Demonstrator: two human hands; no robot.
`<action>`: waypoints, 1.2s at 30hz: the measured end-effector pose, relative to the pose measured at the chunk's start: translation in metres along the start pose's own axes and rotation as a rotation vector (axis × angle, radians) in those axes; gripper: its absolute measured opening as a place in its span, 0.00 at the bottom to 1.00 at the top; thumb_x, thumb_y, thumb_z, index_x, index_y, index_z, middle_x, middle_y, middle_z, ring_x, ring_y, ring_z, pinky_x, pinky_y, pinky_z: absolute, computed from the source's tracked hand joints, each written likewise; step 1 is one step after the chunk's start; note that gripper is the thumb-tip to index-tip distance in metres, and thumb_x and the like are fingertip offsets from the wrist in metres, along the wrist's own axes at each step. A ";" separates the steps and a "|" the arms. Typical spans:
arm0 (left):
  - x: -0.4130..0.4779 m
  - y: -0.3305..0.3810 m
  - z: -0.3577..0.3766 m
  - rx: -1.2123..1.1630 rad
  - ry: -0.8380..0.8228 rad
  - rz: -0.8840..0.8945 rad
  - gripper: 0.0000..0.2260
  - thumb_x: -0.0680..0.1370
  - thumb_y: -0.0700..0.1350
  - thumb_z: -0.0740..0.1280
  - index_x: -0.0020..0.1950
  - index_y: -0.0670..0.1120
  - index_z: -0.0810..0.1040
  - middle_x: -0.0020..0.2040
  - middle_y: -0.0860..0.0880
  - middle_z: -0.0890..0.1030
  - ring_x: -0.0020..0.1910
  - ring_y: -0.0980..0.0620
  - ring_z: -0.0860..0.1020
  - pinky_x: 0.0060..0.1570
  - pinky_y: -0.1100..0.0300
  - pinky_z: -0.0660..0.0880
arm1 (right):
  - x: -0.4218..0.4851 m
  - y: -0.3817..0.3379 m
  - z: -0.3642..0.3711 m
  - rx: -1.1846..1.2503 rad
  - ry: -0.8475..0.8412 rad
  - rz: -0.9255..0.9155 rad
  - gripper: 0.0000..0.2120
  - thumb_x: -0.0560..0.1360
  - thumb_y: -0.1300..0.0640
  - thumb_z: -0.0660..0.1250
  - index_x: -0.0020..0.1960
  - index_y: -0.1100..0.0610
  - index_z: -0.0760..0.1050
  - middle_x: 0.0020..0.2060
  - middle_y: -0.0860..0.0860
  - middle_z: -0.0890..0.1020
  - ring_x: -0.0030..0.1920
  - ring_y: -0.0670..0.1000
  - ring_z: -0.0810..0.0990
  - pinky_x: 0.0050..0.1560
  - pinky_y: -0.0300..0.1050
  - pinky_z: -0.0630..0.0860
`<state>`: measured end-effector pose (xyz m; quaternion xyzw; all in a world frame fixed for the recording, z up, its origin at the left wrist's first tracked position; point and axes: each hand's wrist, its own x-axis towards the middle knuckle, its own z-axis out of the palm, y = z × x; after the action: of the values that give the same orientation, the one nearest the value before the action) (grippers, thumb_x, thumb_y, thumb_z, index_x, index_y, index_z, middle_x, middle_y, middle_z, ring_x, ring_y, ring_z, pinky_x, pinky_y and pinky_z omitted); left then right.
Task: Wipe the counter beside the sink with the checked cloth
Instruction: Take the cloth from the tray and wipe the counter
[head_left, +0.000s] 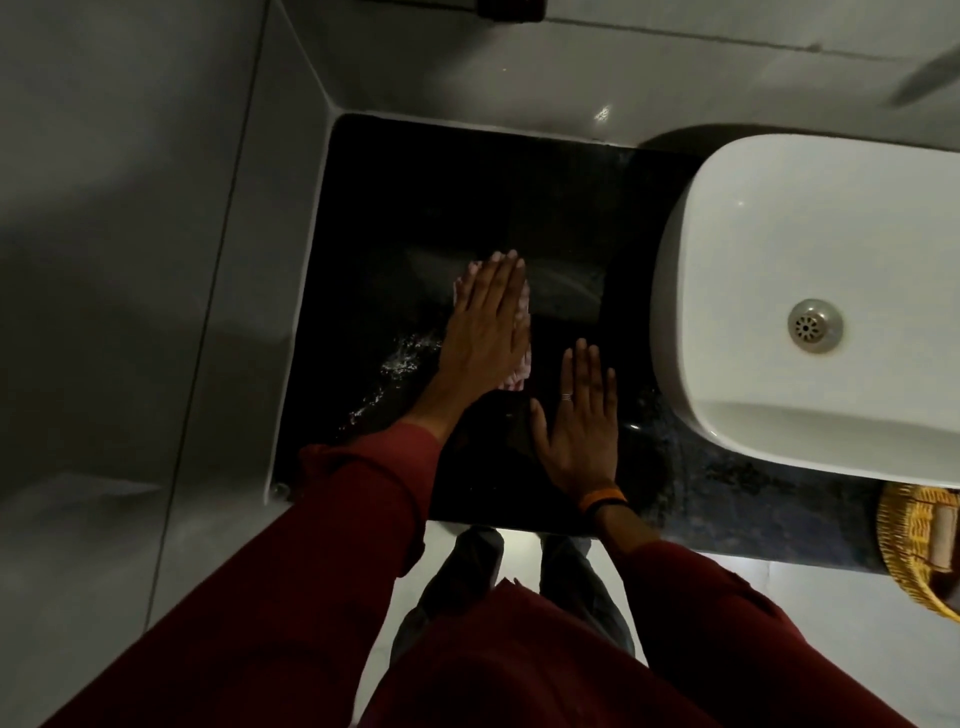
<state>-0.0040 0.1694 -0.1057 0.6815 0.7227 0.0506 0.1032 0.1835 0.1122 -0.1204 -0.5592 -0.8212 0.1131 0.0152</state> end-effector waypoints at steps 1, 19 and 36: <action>-0.003 -0.005 0.000 -0.006 0.009 -0.037 0.28 0.84 0.52 0.48 0.81 0.40 0.51 0.82 0.42 0.54 0.82 0.45 0.52 0.81 0.44 0.52 | 0.000 0.000 0.000 0.000 -0.004 0.000 0.36 0.83 0.41 0.51 0.82 0.61 0.47 0.83 0.58 0.49 0.83 0.56 0.45 0.83 0.59 0.49; -0.152 -0.049 0.003 -0.084 0.187 -0.913 0.30 0.82 0.50 0.47 0.80 0.38 0.50 0.82 0.38 0.54 0.82 0.41 0.52 0.81 0.42 0.48 | 0.000 -0.002 -0.002 -0.016 0.001 -0.002 0.36 0.83 0.41 0.51 0.82 0.62 0.47 0.83 0.59 0.50 0.83 0.57 0.46 0.82 0.61 0.49; -0.178 0.009 -0.025 -0.602 0.345 -1.430 0.31 0.85 0.54 0.53 0.80 0.37 0.49 0.82 0.39 0.50 0.82 0.42 0.46 0.81 0.45 0.43 | -0.015 -0.014 -0.021 0.289 0.063 -0.085 0.29 0.81 0.50 0.63 0.78 0.59 0.63 0.81 0.61 0.58 0.82 0.61 0.54 0.81 0.62 0.53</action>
<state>0.0077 -0.0051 -0.0652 -0.0222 0.9461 0.2701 0.1773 0.1792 0.0974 -0.0953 -0.5192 -0.8183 0.2118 0.1260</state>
